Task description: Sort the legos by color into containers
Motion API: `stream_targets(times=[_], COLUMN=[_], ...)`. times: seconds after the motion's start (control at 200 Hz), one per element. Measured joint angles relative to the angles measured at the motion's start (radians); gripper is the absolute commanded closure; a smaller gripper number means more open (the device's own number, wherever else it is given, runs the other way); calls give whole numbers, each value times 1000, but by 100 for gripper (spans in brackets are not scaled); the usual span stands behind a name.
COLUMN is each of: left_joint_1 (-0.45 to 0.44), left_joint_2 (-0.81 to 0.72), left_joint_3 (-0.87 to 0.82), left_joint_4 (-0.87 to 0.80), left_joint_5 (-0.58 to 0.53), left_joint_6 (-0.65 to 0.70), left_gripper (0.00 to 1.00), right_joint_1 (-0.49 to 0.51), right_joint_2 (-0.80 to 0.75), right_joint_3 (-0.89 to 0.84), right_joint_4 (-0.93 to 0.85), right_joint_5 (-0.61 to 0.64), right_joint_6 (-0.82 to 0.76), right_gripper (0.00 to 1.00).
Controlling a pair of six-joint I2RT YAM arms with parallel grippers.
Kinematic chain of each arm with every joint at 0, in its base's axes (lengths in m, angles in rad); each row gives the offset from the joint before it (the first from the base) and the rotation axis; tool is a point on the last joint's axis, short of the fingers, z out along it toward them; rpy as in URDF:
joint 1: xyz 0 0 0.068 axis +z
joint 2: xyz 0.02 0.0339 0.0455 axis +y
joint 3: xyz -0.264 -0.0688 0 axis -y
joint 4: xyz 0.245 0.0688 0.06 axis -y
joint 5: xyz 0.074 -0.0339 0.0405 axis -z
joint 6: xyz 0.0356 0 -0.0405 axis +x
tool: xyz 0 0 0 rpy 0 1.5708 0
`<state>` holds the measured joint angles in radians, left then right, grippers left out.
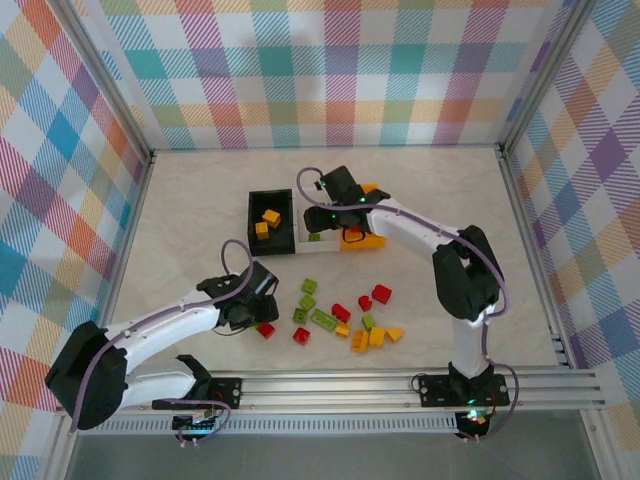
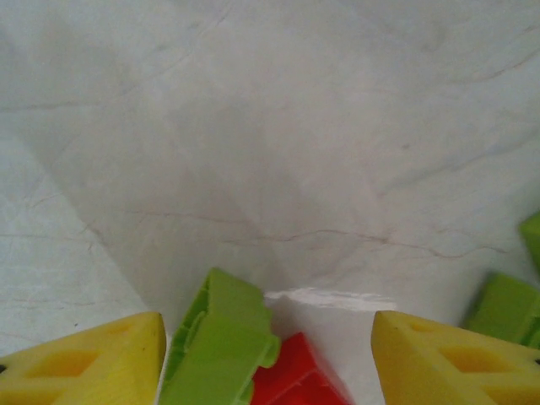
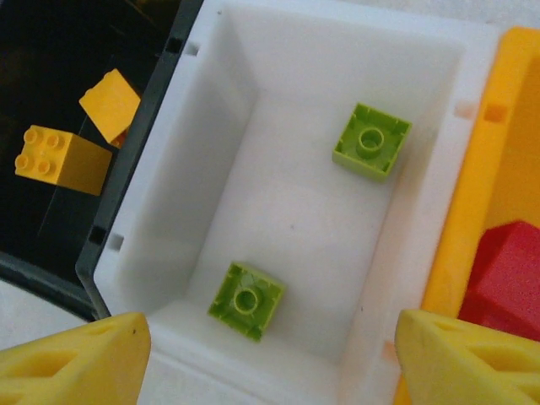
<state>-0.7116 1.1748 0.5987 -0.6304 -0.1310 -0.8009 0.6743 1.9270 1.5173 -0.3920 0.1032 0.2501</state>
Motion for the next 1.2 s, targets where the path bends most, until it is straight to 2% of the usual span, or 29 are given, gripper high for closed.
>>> stream_targets(times=[0.125, 0.295, 0.49, 0.725, 0.9, 1.2], left_joint_1=[-5, -13, -14, -14, -14, -4], left_joint_2=[3, 26, 22, -11, 58, 476], left_joint_3=[-21, -47, -51, 2, 194, 755], left_joint_4=[-5, 6, 3, -31, -35, 37], left_joint_5=[-14, -23, -32, -43, -46, -70], left_joint_6=[-4, -21, -18, -13, 26, 154], left_gripper=[44, 63, 77, 83, 84, 85], right_joint_1=[0, 0, 0, -2, -13, -33], right_joint_2=[-42, -69, -94, -201, -324, -492], right_joint_3=[-69, -125, -169, -246, -357, -539], right_joint_4=[24, 55, 66, 94, 118, 121], right_joint_5=[-6, -7, -6, 4, 9, 21], right_joint_6=[4, 8, 20, 34, 60, 105], right_gripper=[23, 23, 24, 24, 24, 24])
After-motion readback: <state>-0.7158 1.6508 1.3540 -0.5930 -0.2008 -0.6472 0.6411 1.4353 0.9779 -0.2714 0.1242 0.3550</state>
